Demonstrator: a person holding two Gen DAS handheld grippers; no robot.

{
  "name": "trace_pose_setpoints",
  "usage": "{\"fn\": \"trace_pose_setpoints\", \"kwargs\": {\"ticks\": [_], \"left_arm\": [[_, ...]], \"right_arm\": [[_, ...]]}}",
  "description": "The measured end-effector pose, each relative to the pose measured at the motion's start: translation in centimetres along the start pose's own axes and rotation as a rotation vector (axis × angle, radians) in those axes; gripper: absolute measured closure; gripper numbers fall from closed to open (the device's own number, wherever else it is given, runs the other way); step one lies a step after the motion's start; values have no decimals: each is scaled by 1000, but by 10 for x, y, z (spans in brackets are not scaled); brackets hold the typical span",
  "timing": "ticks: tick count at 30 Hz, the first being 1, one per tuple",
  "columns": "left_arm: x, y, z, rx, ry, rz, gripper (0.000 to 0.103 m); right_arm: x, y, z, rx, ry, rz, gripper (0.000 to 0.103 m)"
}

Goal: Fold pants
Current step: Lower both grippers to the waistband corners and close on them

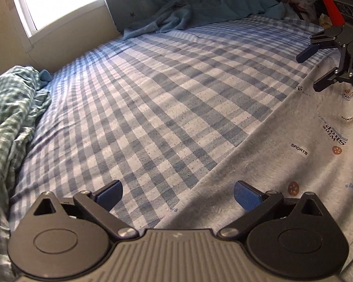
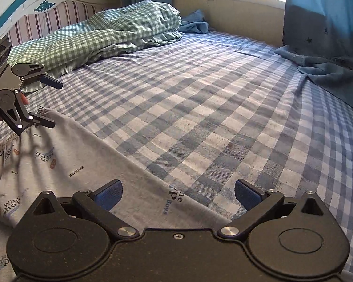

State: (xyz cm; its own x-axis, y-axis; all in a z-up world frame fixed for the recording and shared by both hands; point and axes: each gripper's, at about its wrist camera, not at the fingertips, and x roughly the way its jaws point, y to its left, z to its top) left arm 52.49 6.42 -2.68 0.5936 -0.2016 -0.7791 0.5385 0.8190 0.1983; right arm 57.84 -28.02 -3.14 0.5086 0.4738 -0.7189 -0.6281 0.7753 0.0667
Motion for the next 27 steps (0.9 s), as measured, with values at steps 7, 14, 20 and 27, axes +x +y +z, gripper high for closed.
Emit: {"fn": "trace_pose_setpoints", "kwargs": {"ticks": [7,14,20,27], "left_arm": [[17,9,4,6,56,-43,11],[11,25,1,-67,88,-114,24],[6,43,-6,-140,124,-165,39],[7,49,-6,-183,159,-232,70]], "right_arm": [[24,10,-1,-104,64,53,25],[27,18,2,-147,74,70,35],[28,20,3,-150,84,76,48],[29,23,5,-167,89,83,75]]}}
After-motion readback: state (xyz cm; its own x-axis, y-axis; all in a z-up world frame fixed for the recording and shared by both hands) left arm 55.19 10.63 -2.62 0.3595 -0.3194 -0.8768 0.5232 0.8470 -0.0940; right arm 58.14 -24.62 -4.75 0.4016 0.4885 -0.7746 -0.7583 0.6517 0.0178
